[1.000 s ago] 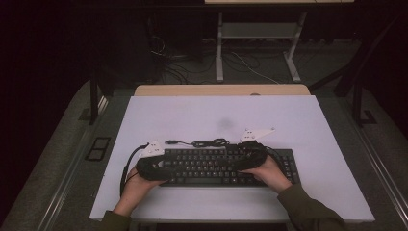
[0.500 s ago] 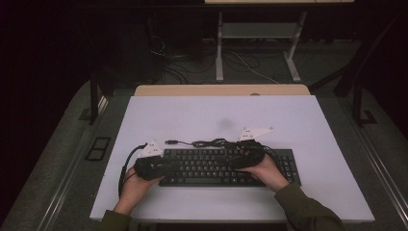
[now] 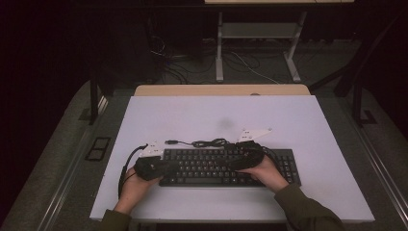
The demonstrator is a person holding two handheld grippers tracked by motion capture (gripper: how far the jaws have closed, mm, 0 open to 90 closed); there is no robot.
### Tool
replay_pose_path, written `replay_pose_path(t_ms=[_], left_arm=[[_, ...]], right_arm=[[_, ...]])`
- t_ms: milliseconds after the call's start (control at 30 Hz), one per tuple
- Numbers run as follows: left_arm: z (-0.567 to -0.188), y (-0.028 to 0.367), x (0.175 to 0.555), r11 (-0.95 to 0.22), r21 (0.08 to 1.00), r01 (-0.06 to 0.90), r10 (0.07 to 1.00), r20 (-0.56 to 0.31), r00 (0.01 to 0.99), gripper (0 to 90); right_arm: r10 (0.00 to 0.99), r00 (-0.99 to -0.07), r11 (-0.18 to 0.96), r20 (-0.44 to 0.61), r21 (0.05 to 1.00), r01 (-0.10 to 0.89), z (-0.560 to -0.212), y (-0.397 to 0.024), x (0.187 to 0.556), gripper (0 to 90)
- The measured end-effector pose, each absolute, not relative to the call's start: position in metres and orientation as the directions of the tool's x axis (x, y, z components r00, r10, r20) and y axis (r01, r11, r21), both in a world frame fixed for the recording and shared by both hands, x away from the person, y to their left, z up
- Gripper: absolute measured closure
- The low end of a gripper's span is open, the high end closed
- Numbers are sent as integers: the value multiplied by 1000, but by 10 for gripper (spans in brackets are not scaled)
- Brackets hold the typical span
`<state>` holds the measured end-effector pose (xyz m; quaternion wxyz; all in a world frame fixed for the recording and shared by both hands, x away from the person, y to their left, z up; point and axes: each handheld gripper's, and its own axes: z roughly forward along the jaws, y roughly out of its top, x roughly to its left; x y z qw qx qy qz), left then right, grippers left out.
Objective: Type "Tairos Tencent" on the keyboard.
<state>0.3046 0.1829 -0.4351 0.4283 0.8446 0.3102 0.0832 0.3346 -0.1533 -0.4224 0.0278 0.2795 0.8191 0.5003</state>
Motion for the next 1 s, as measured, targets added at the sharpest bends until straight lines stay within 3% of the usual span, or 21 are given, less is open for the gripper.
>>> replay_pose_path(t_ms=[1000], left_arm=[[-434,179,304,-453,769,451,573,-136,808,892]], right_arm=[[488,-841,347,233,832,432,-423,-152,334,295]])
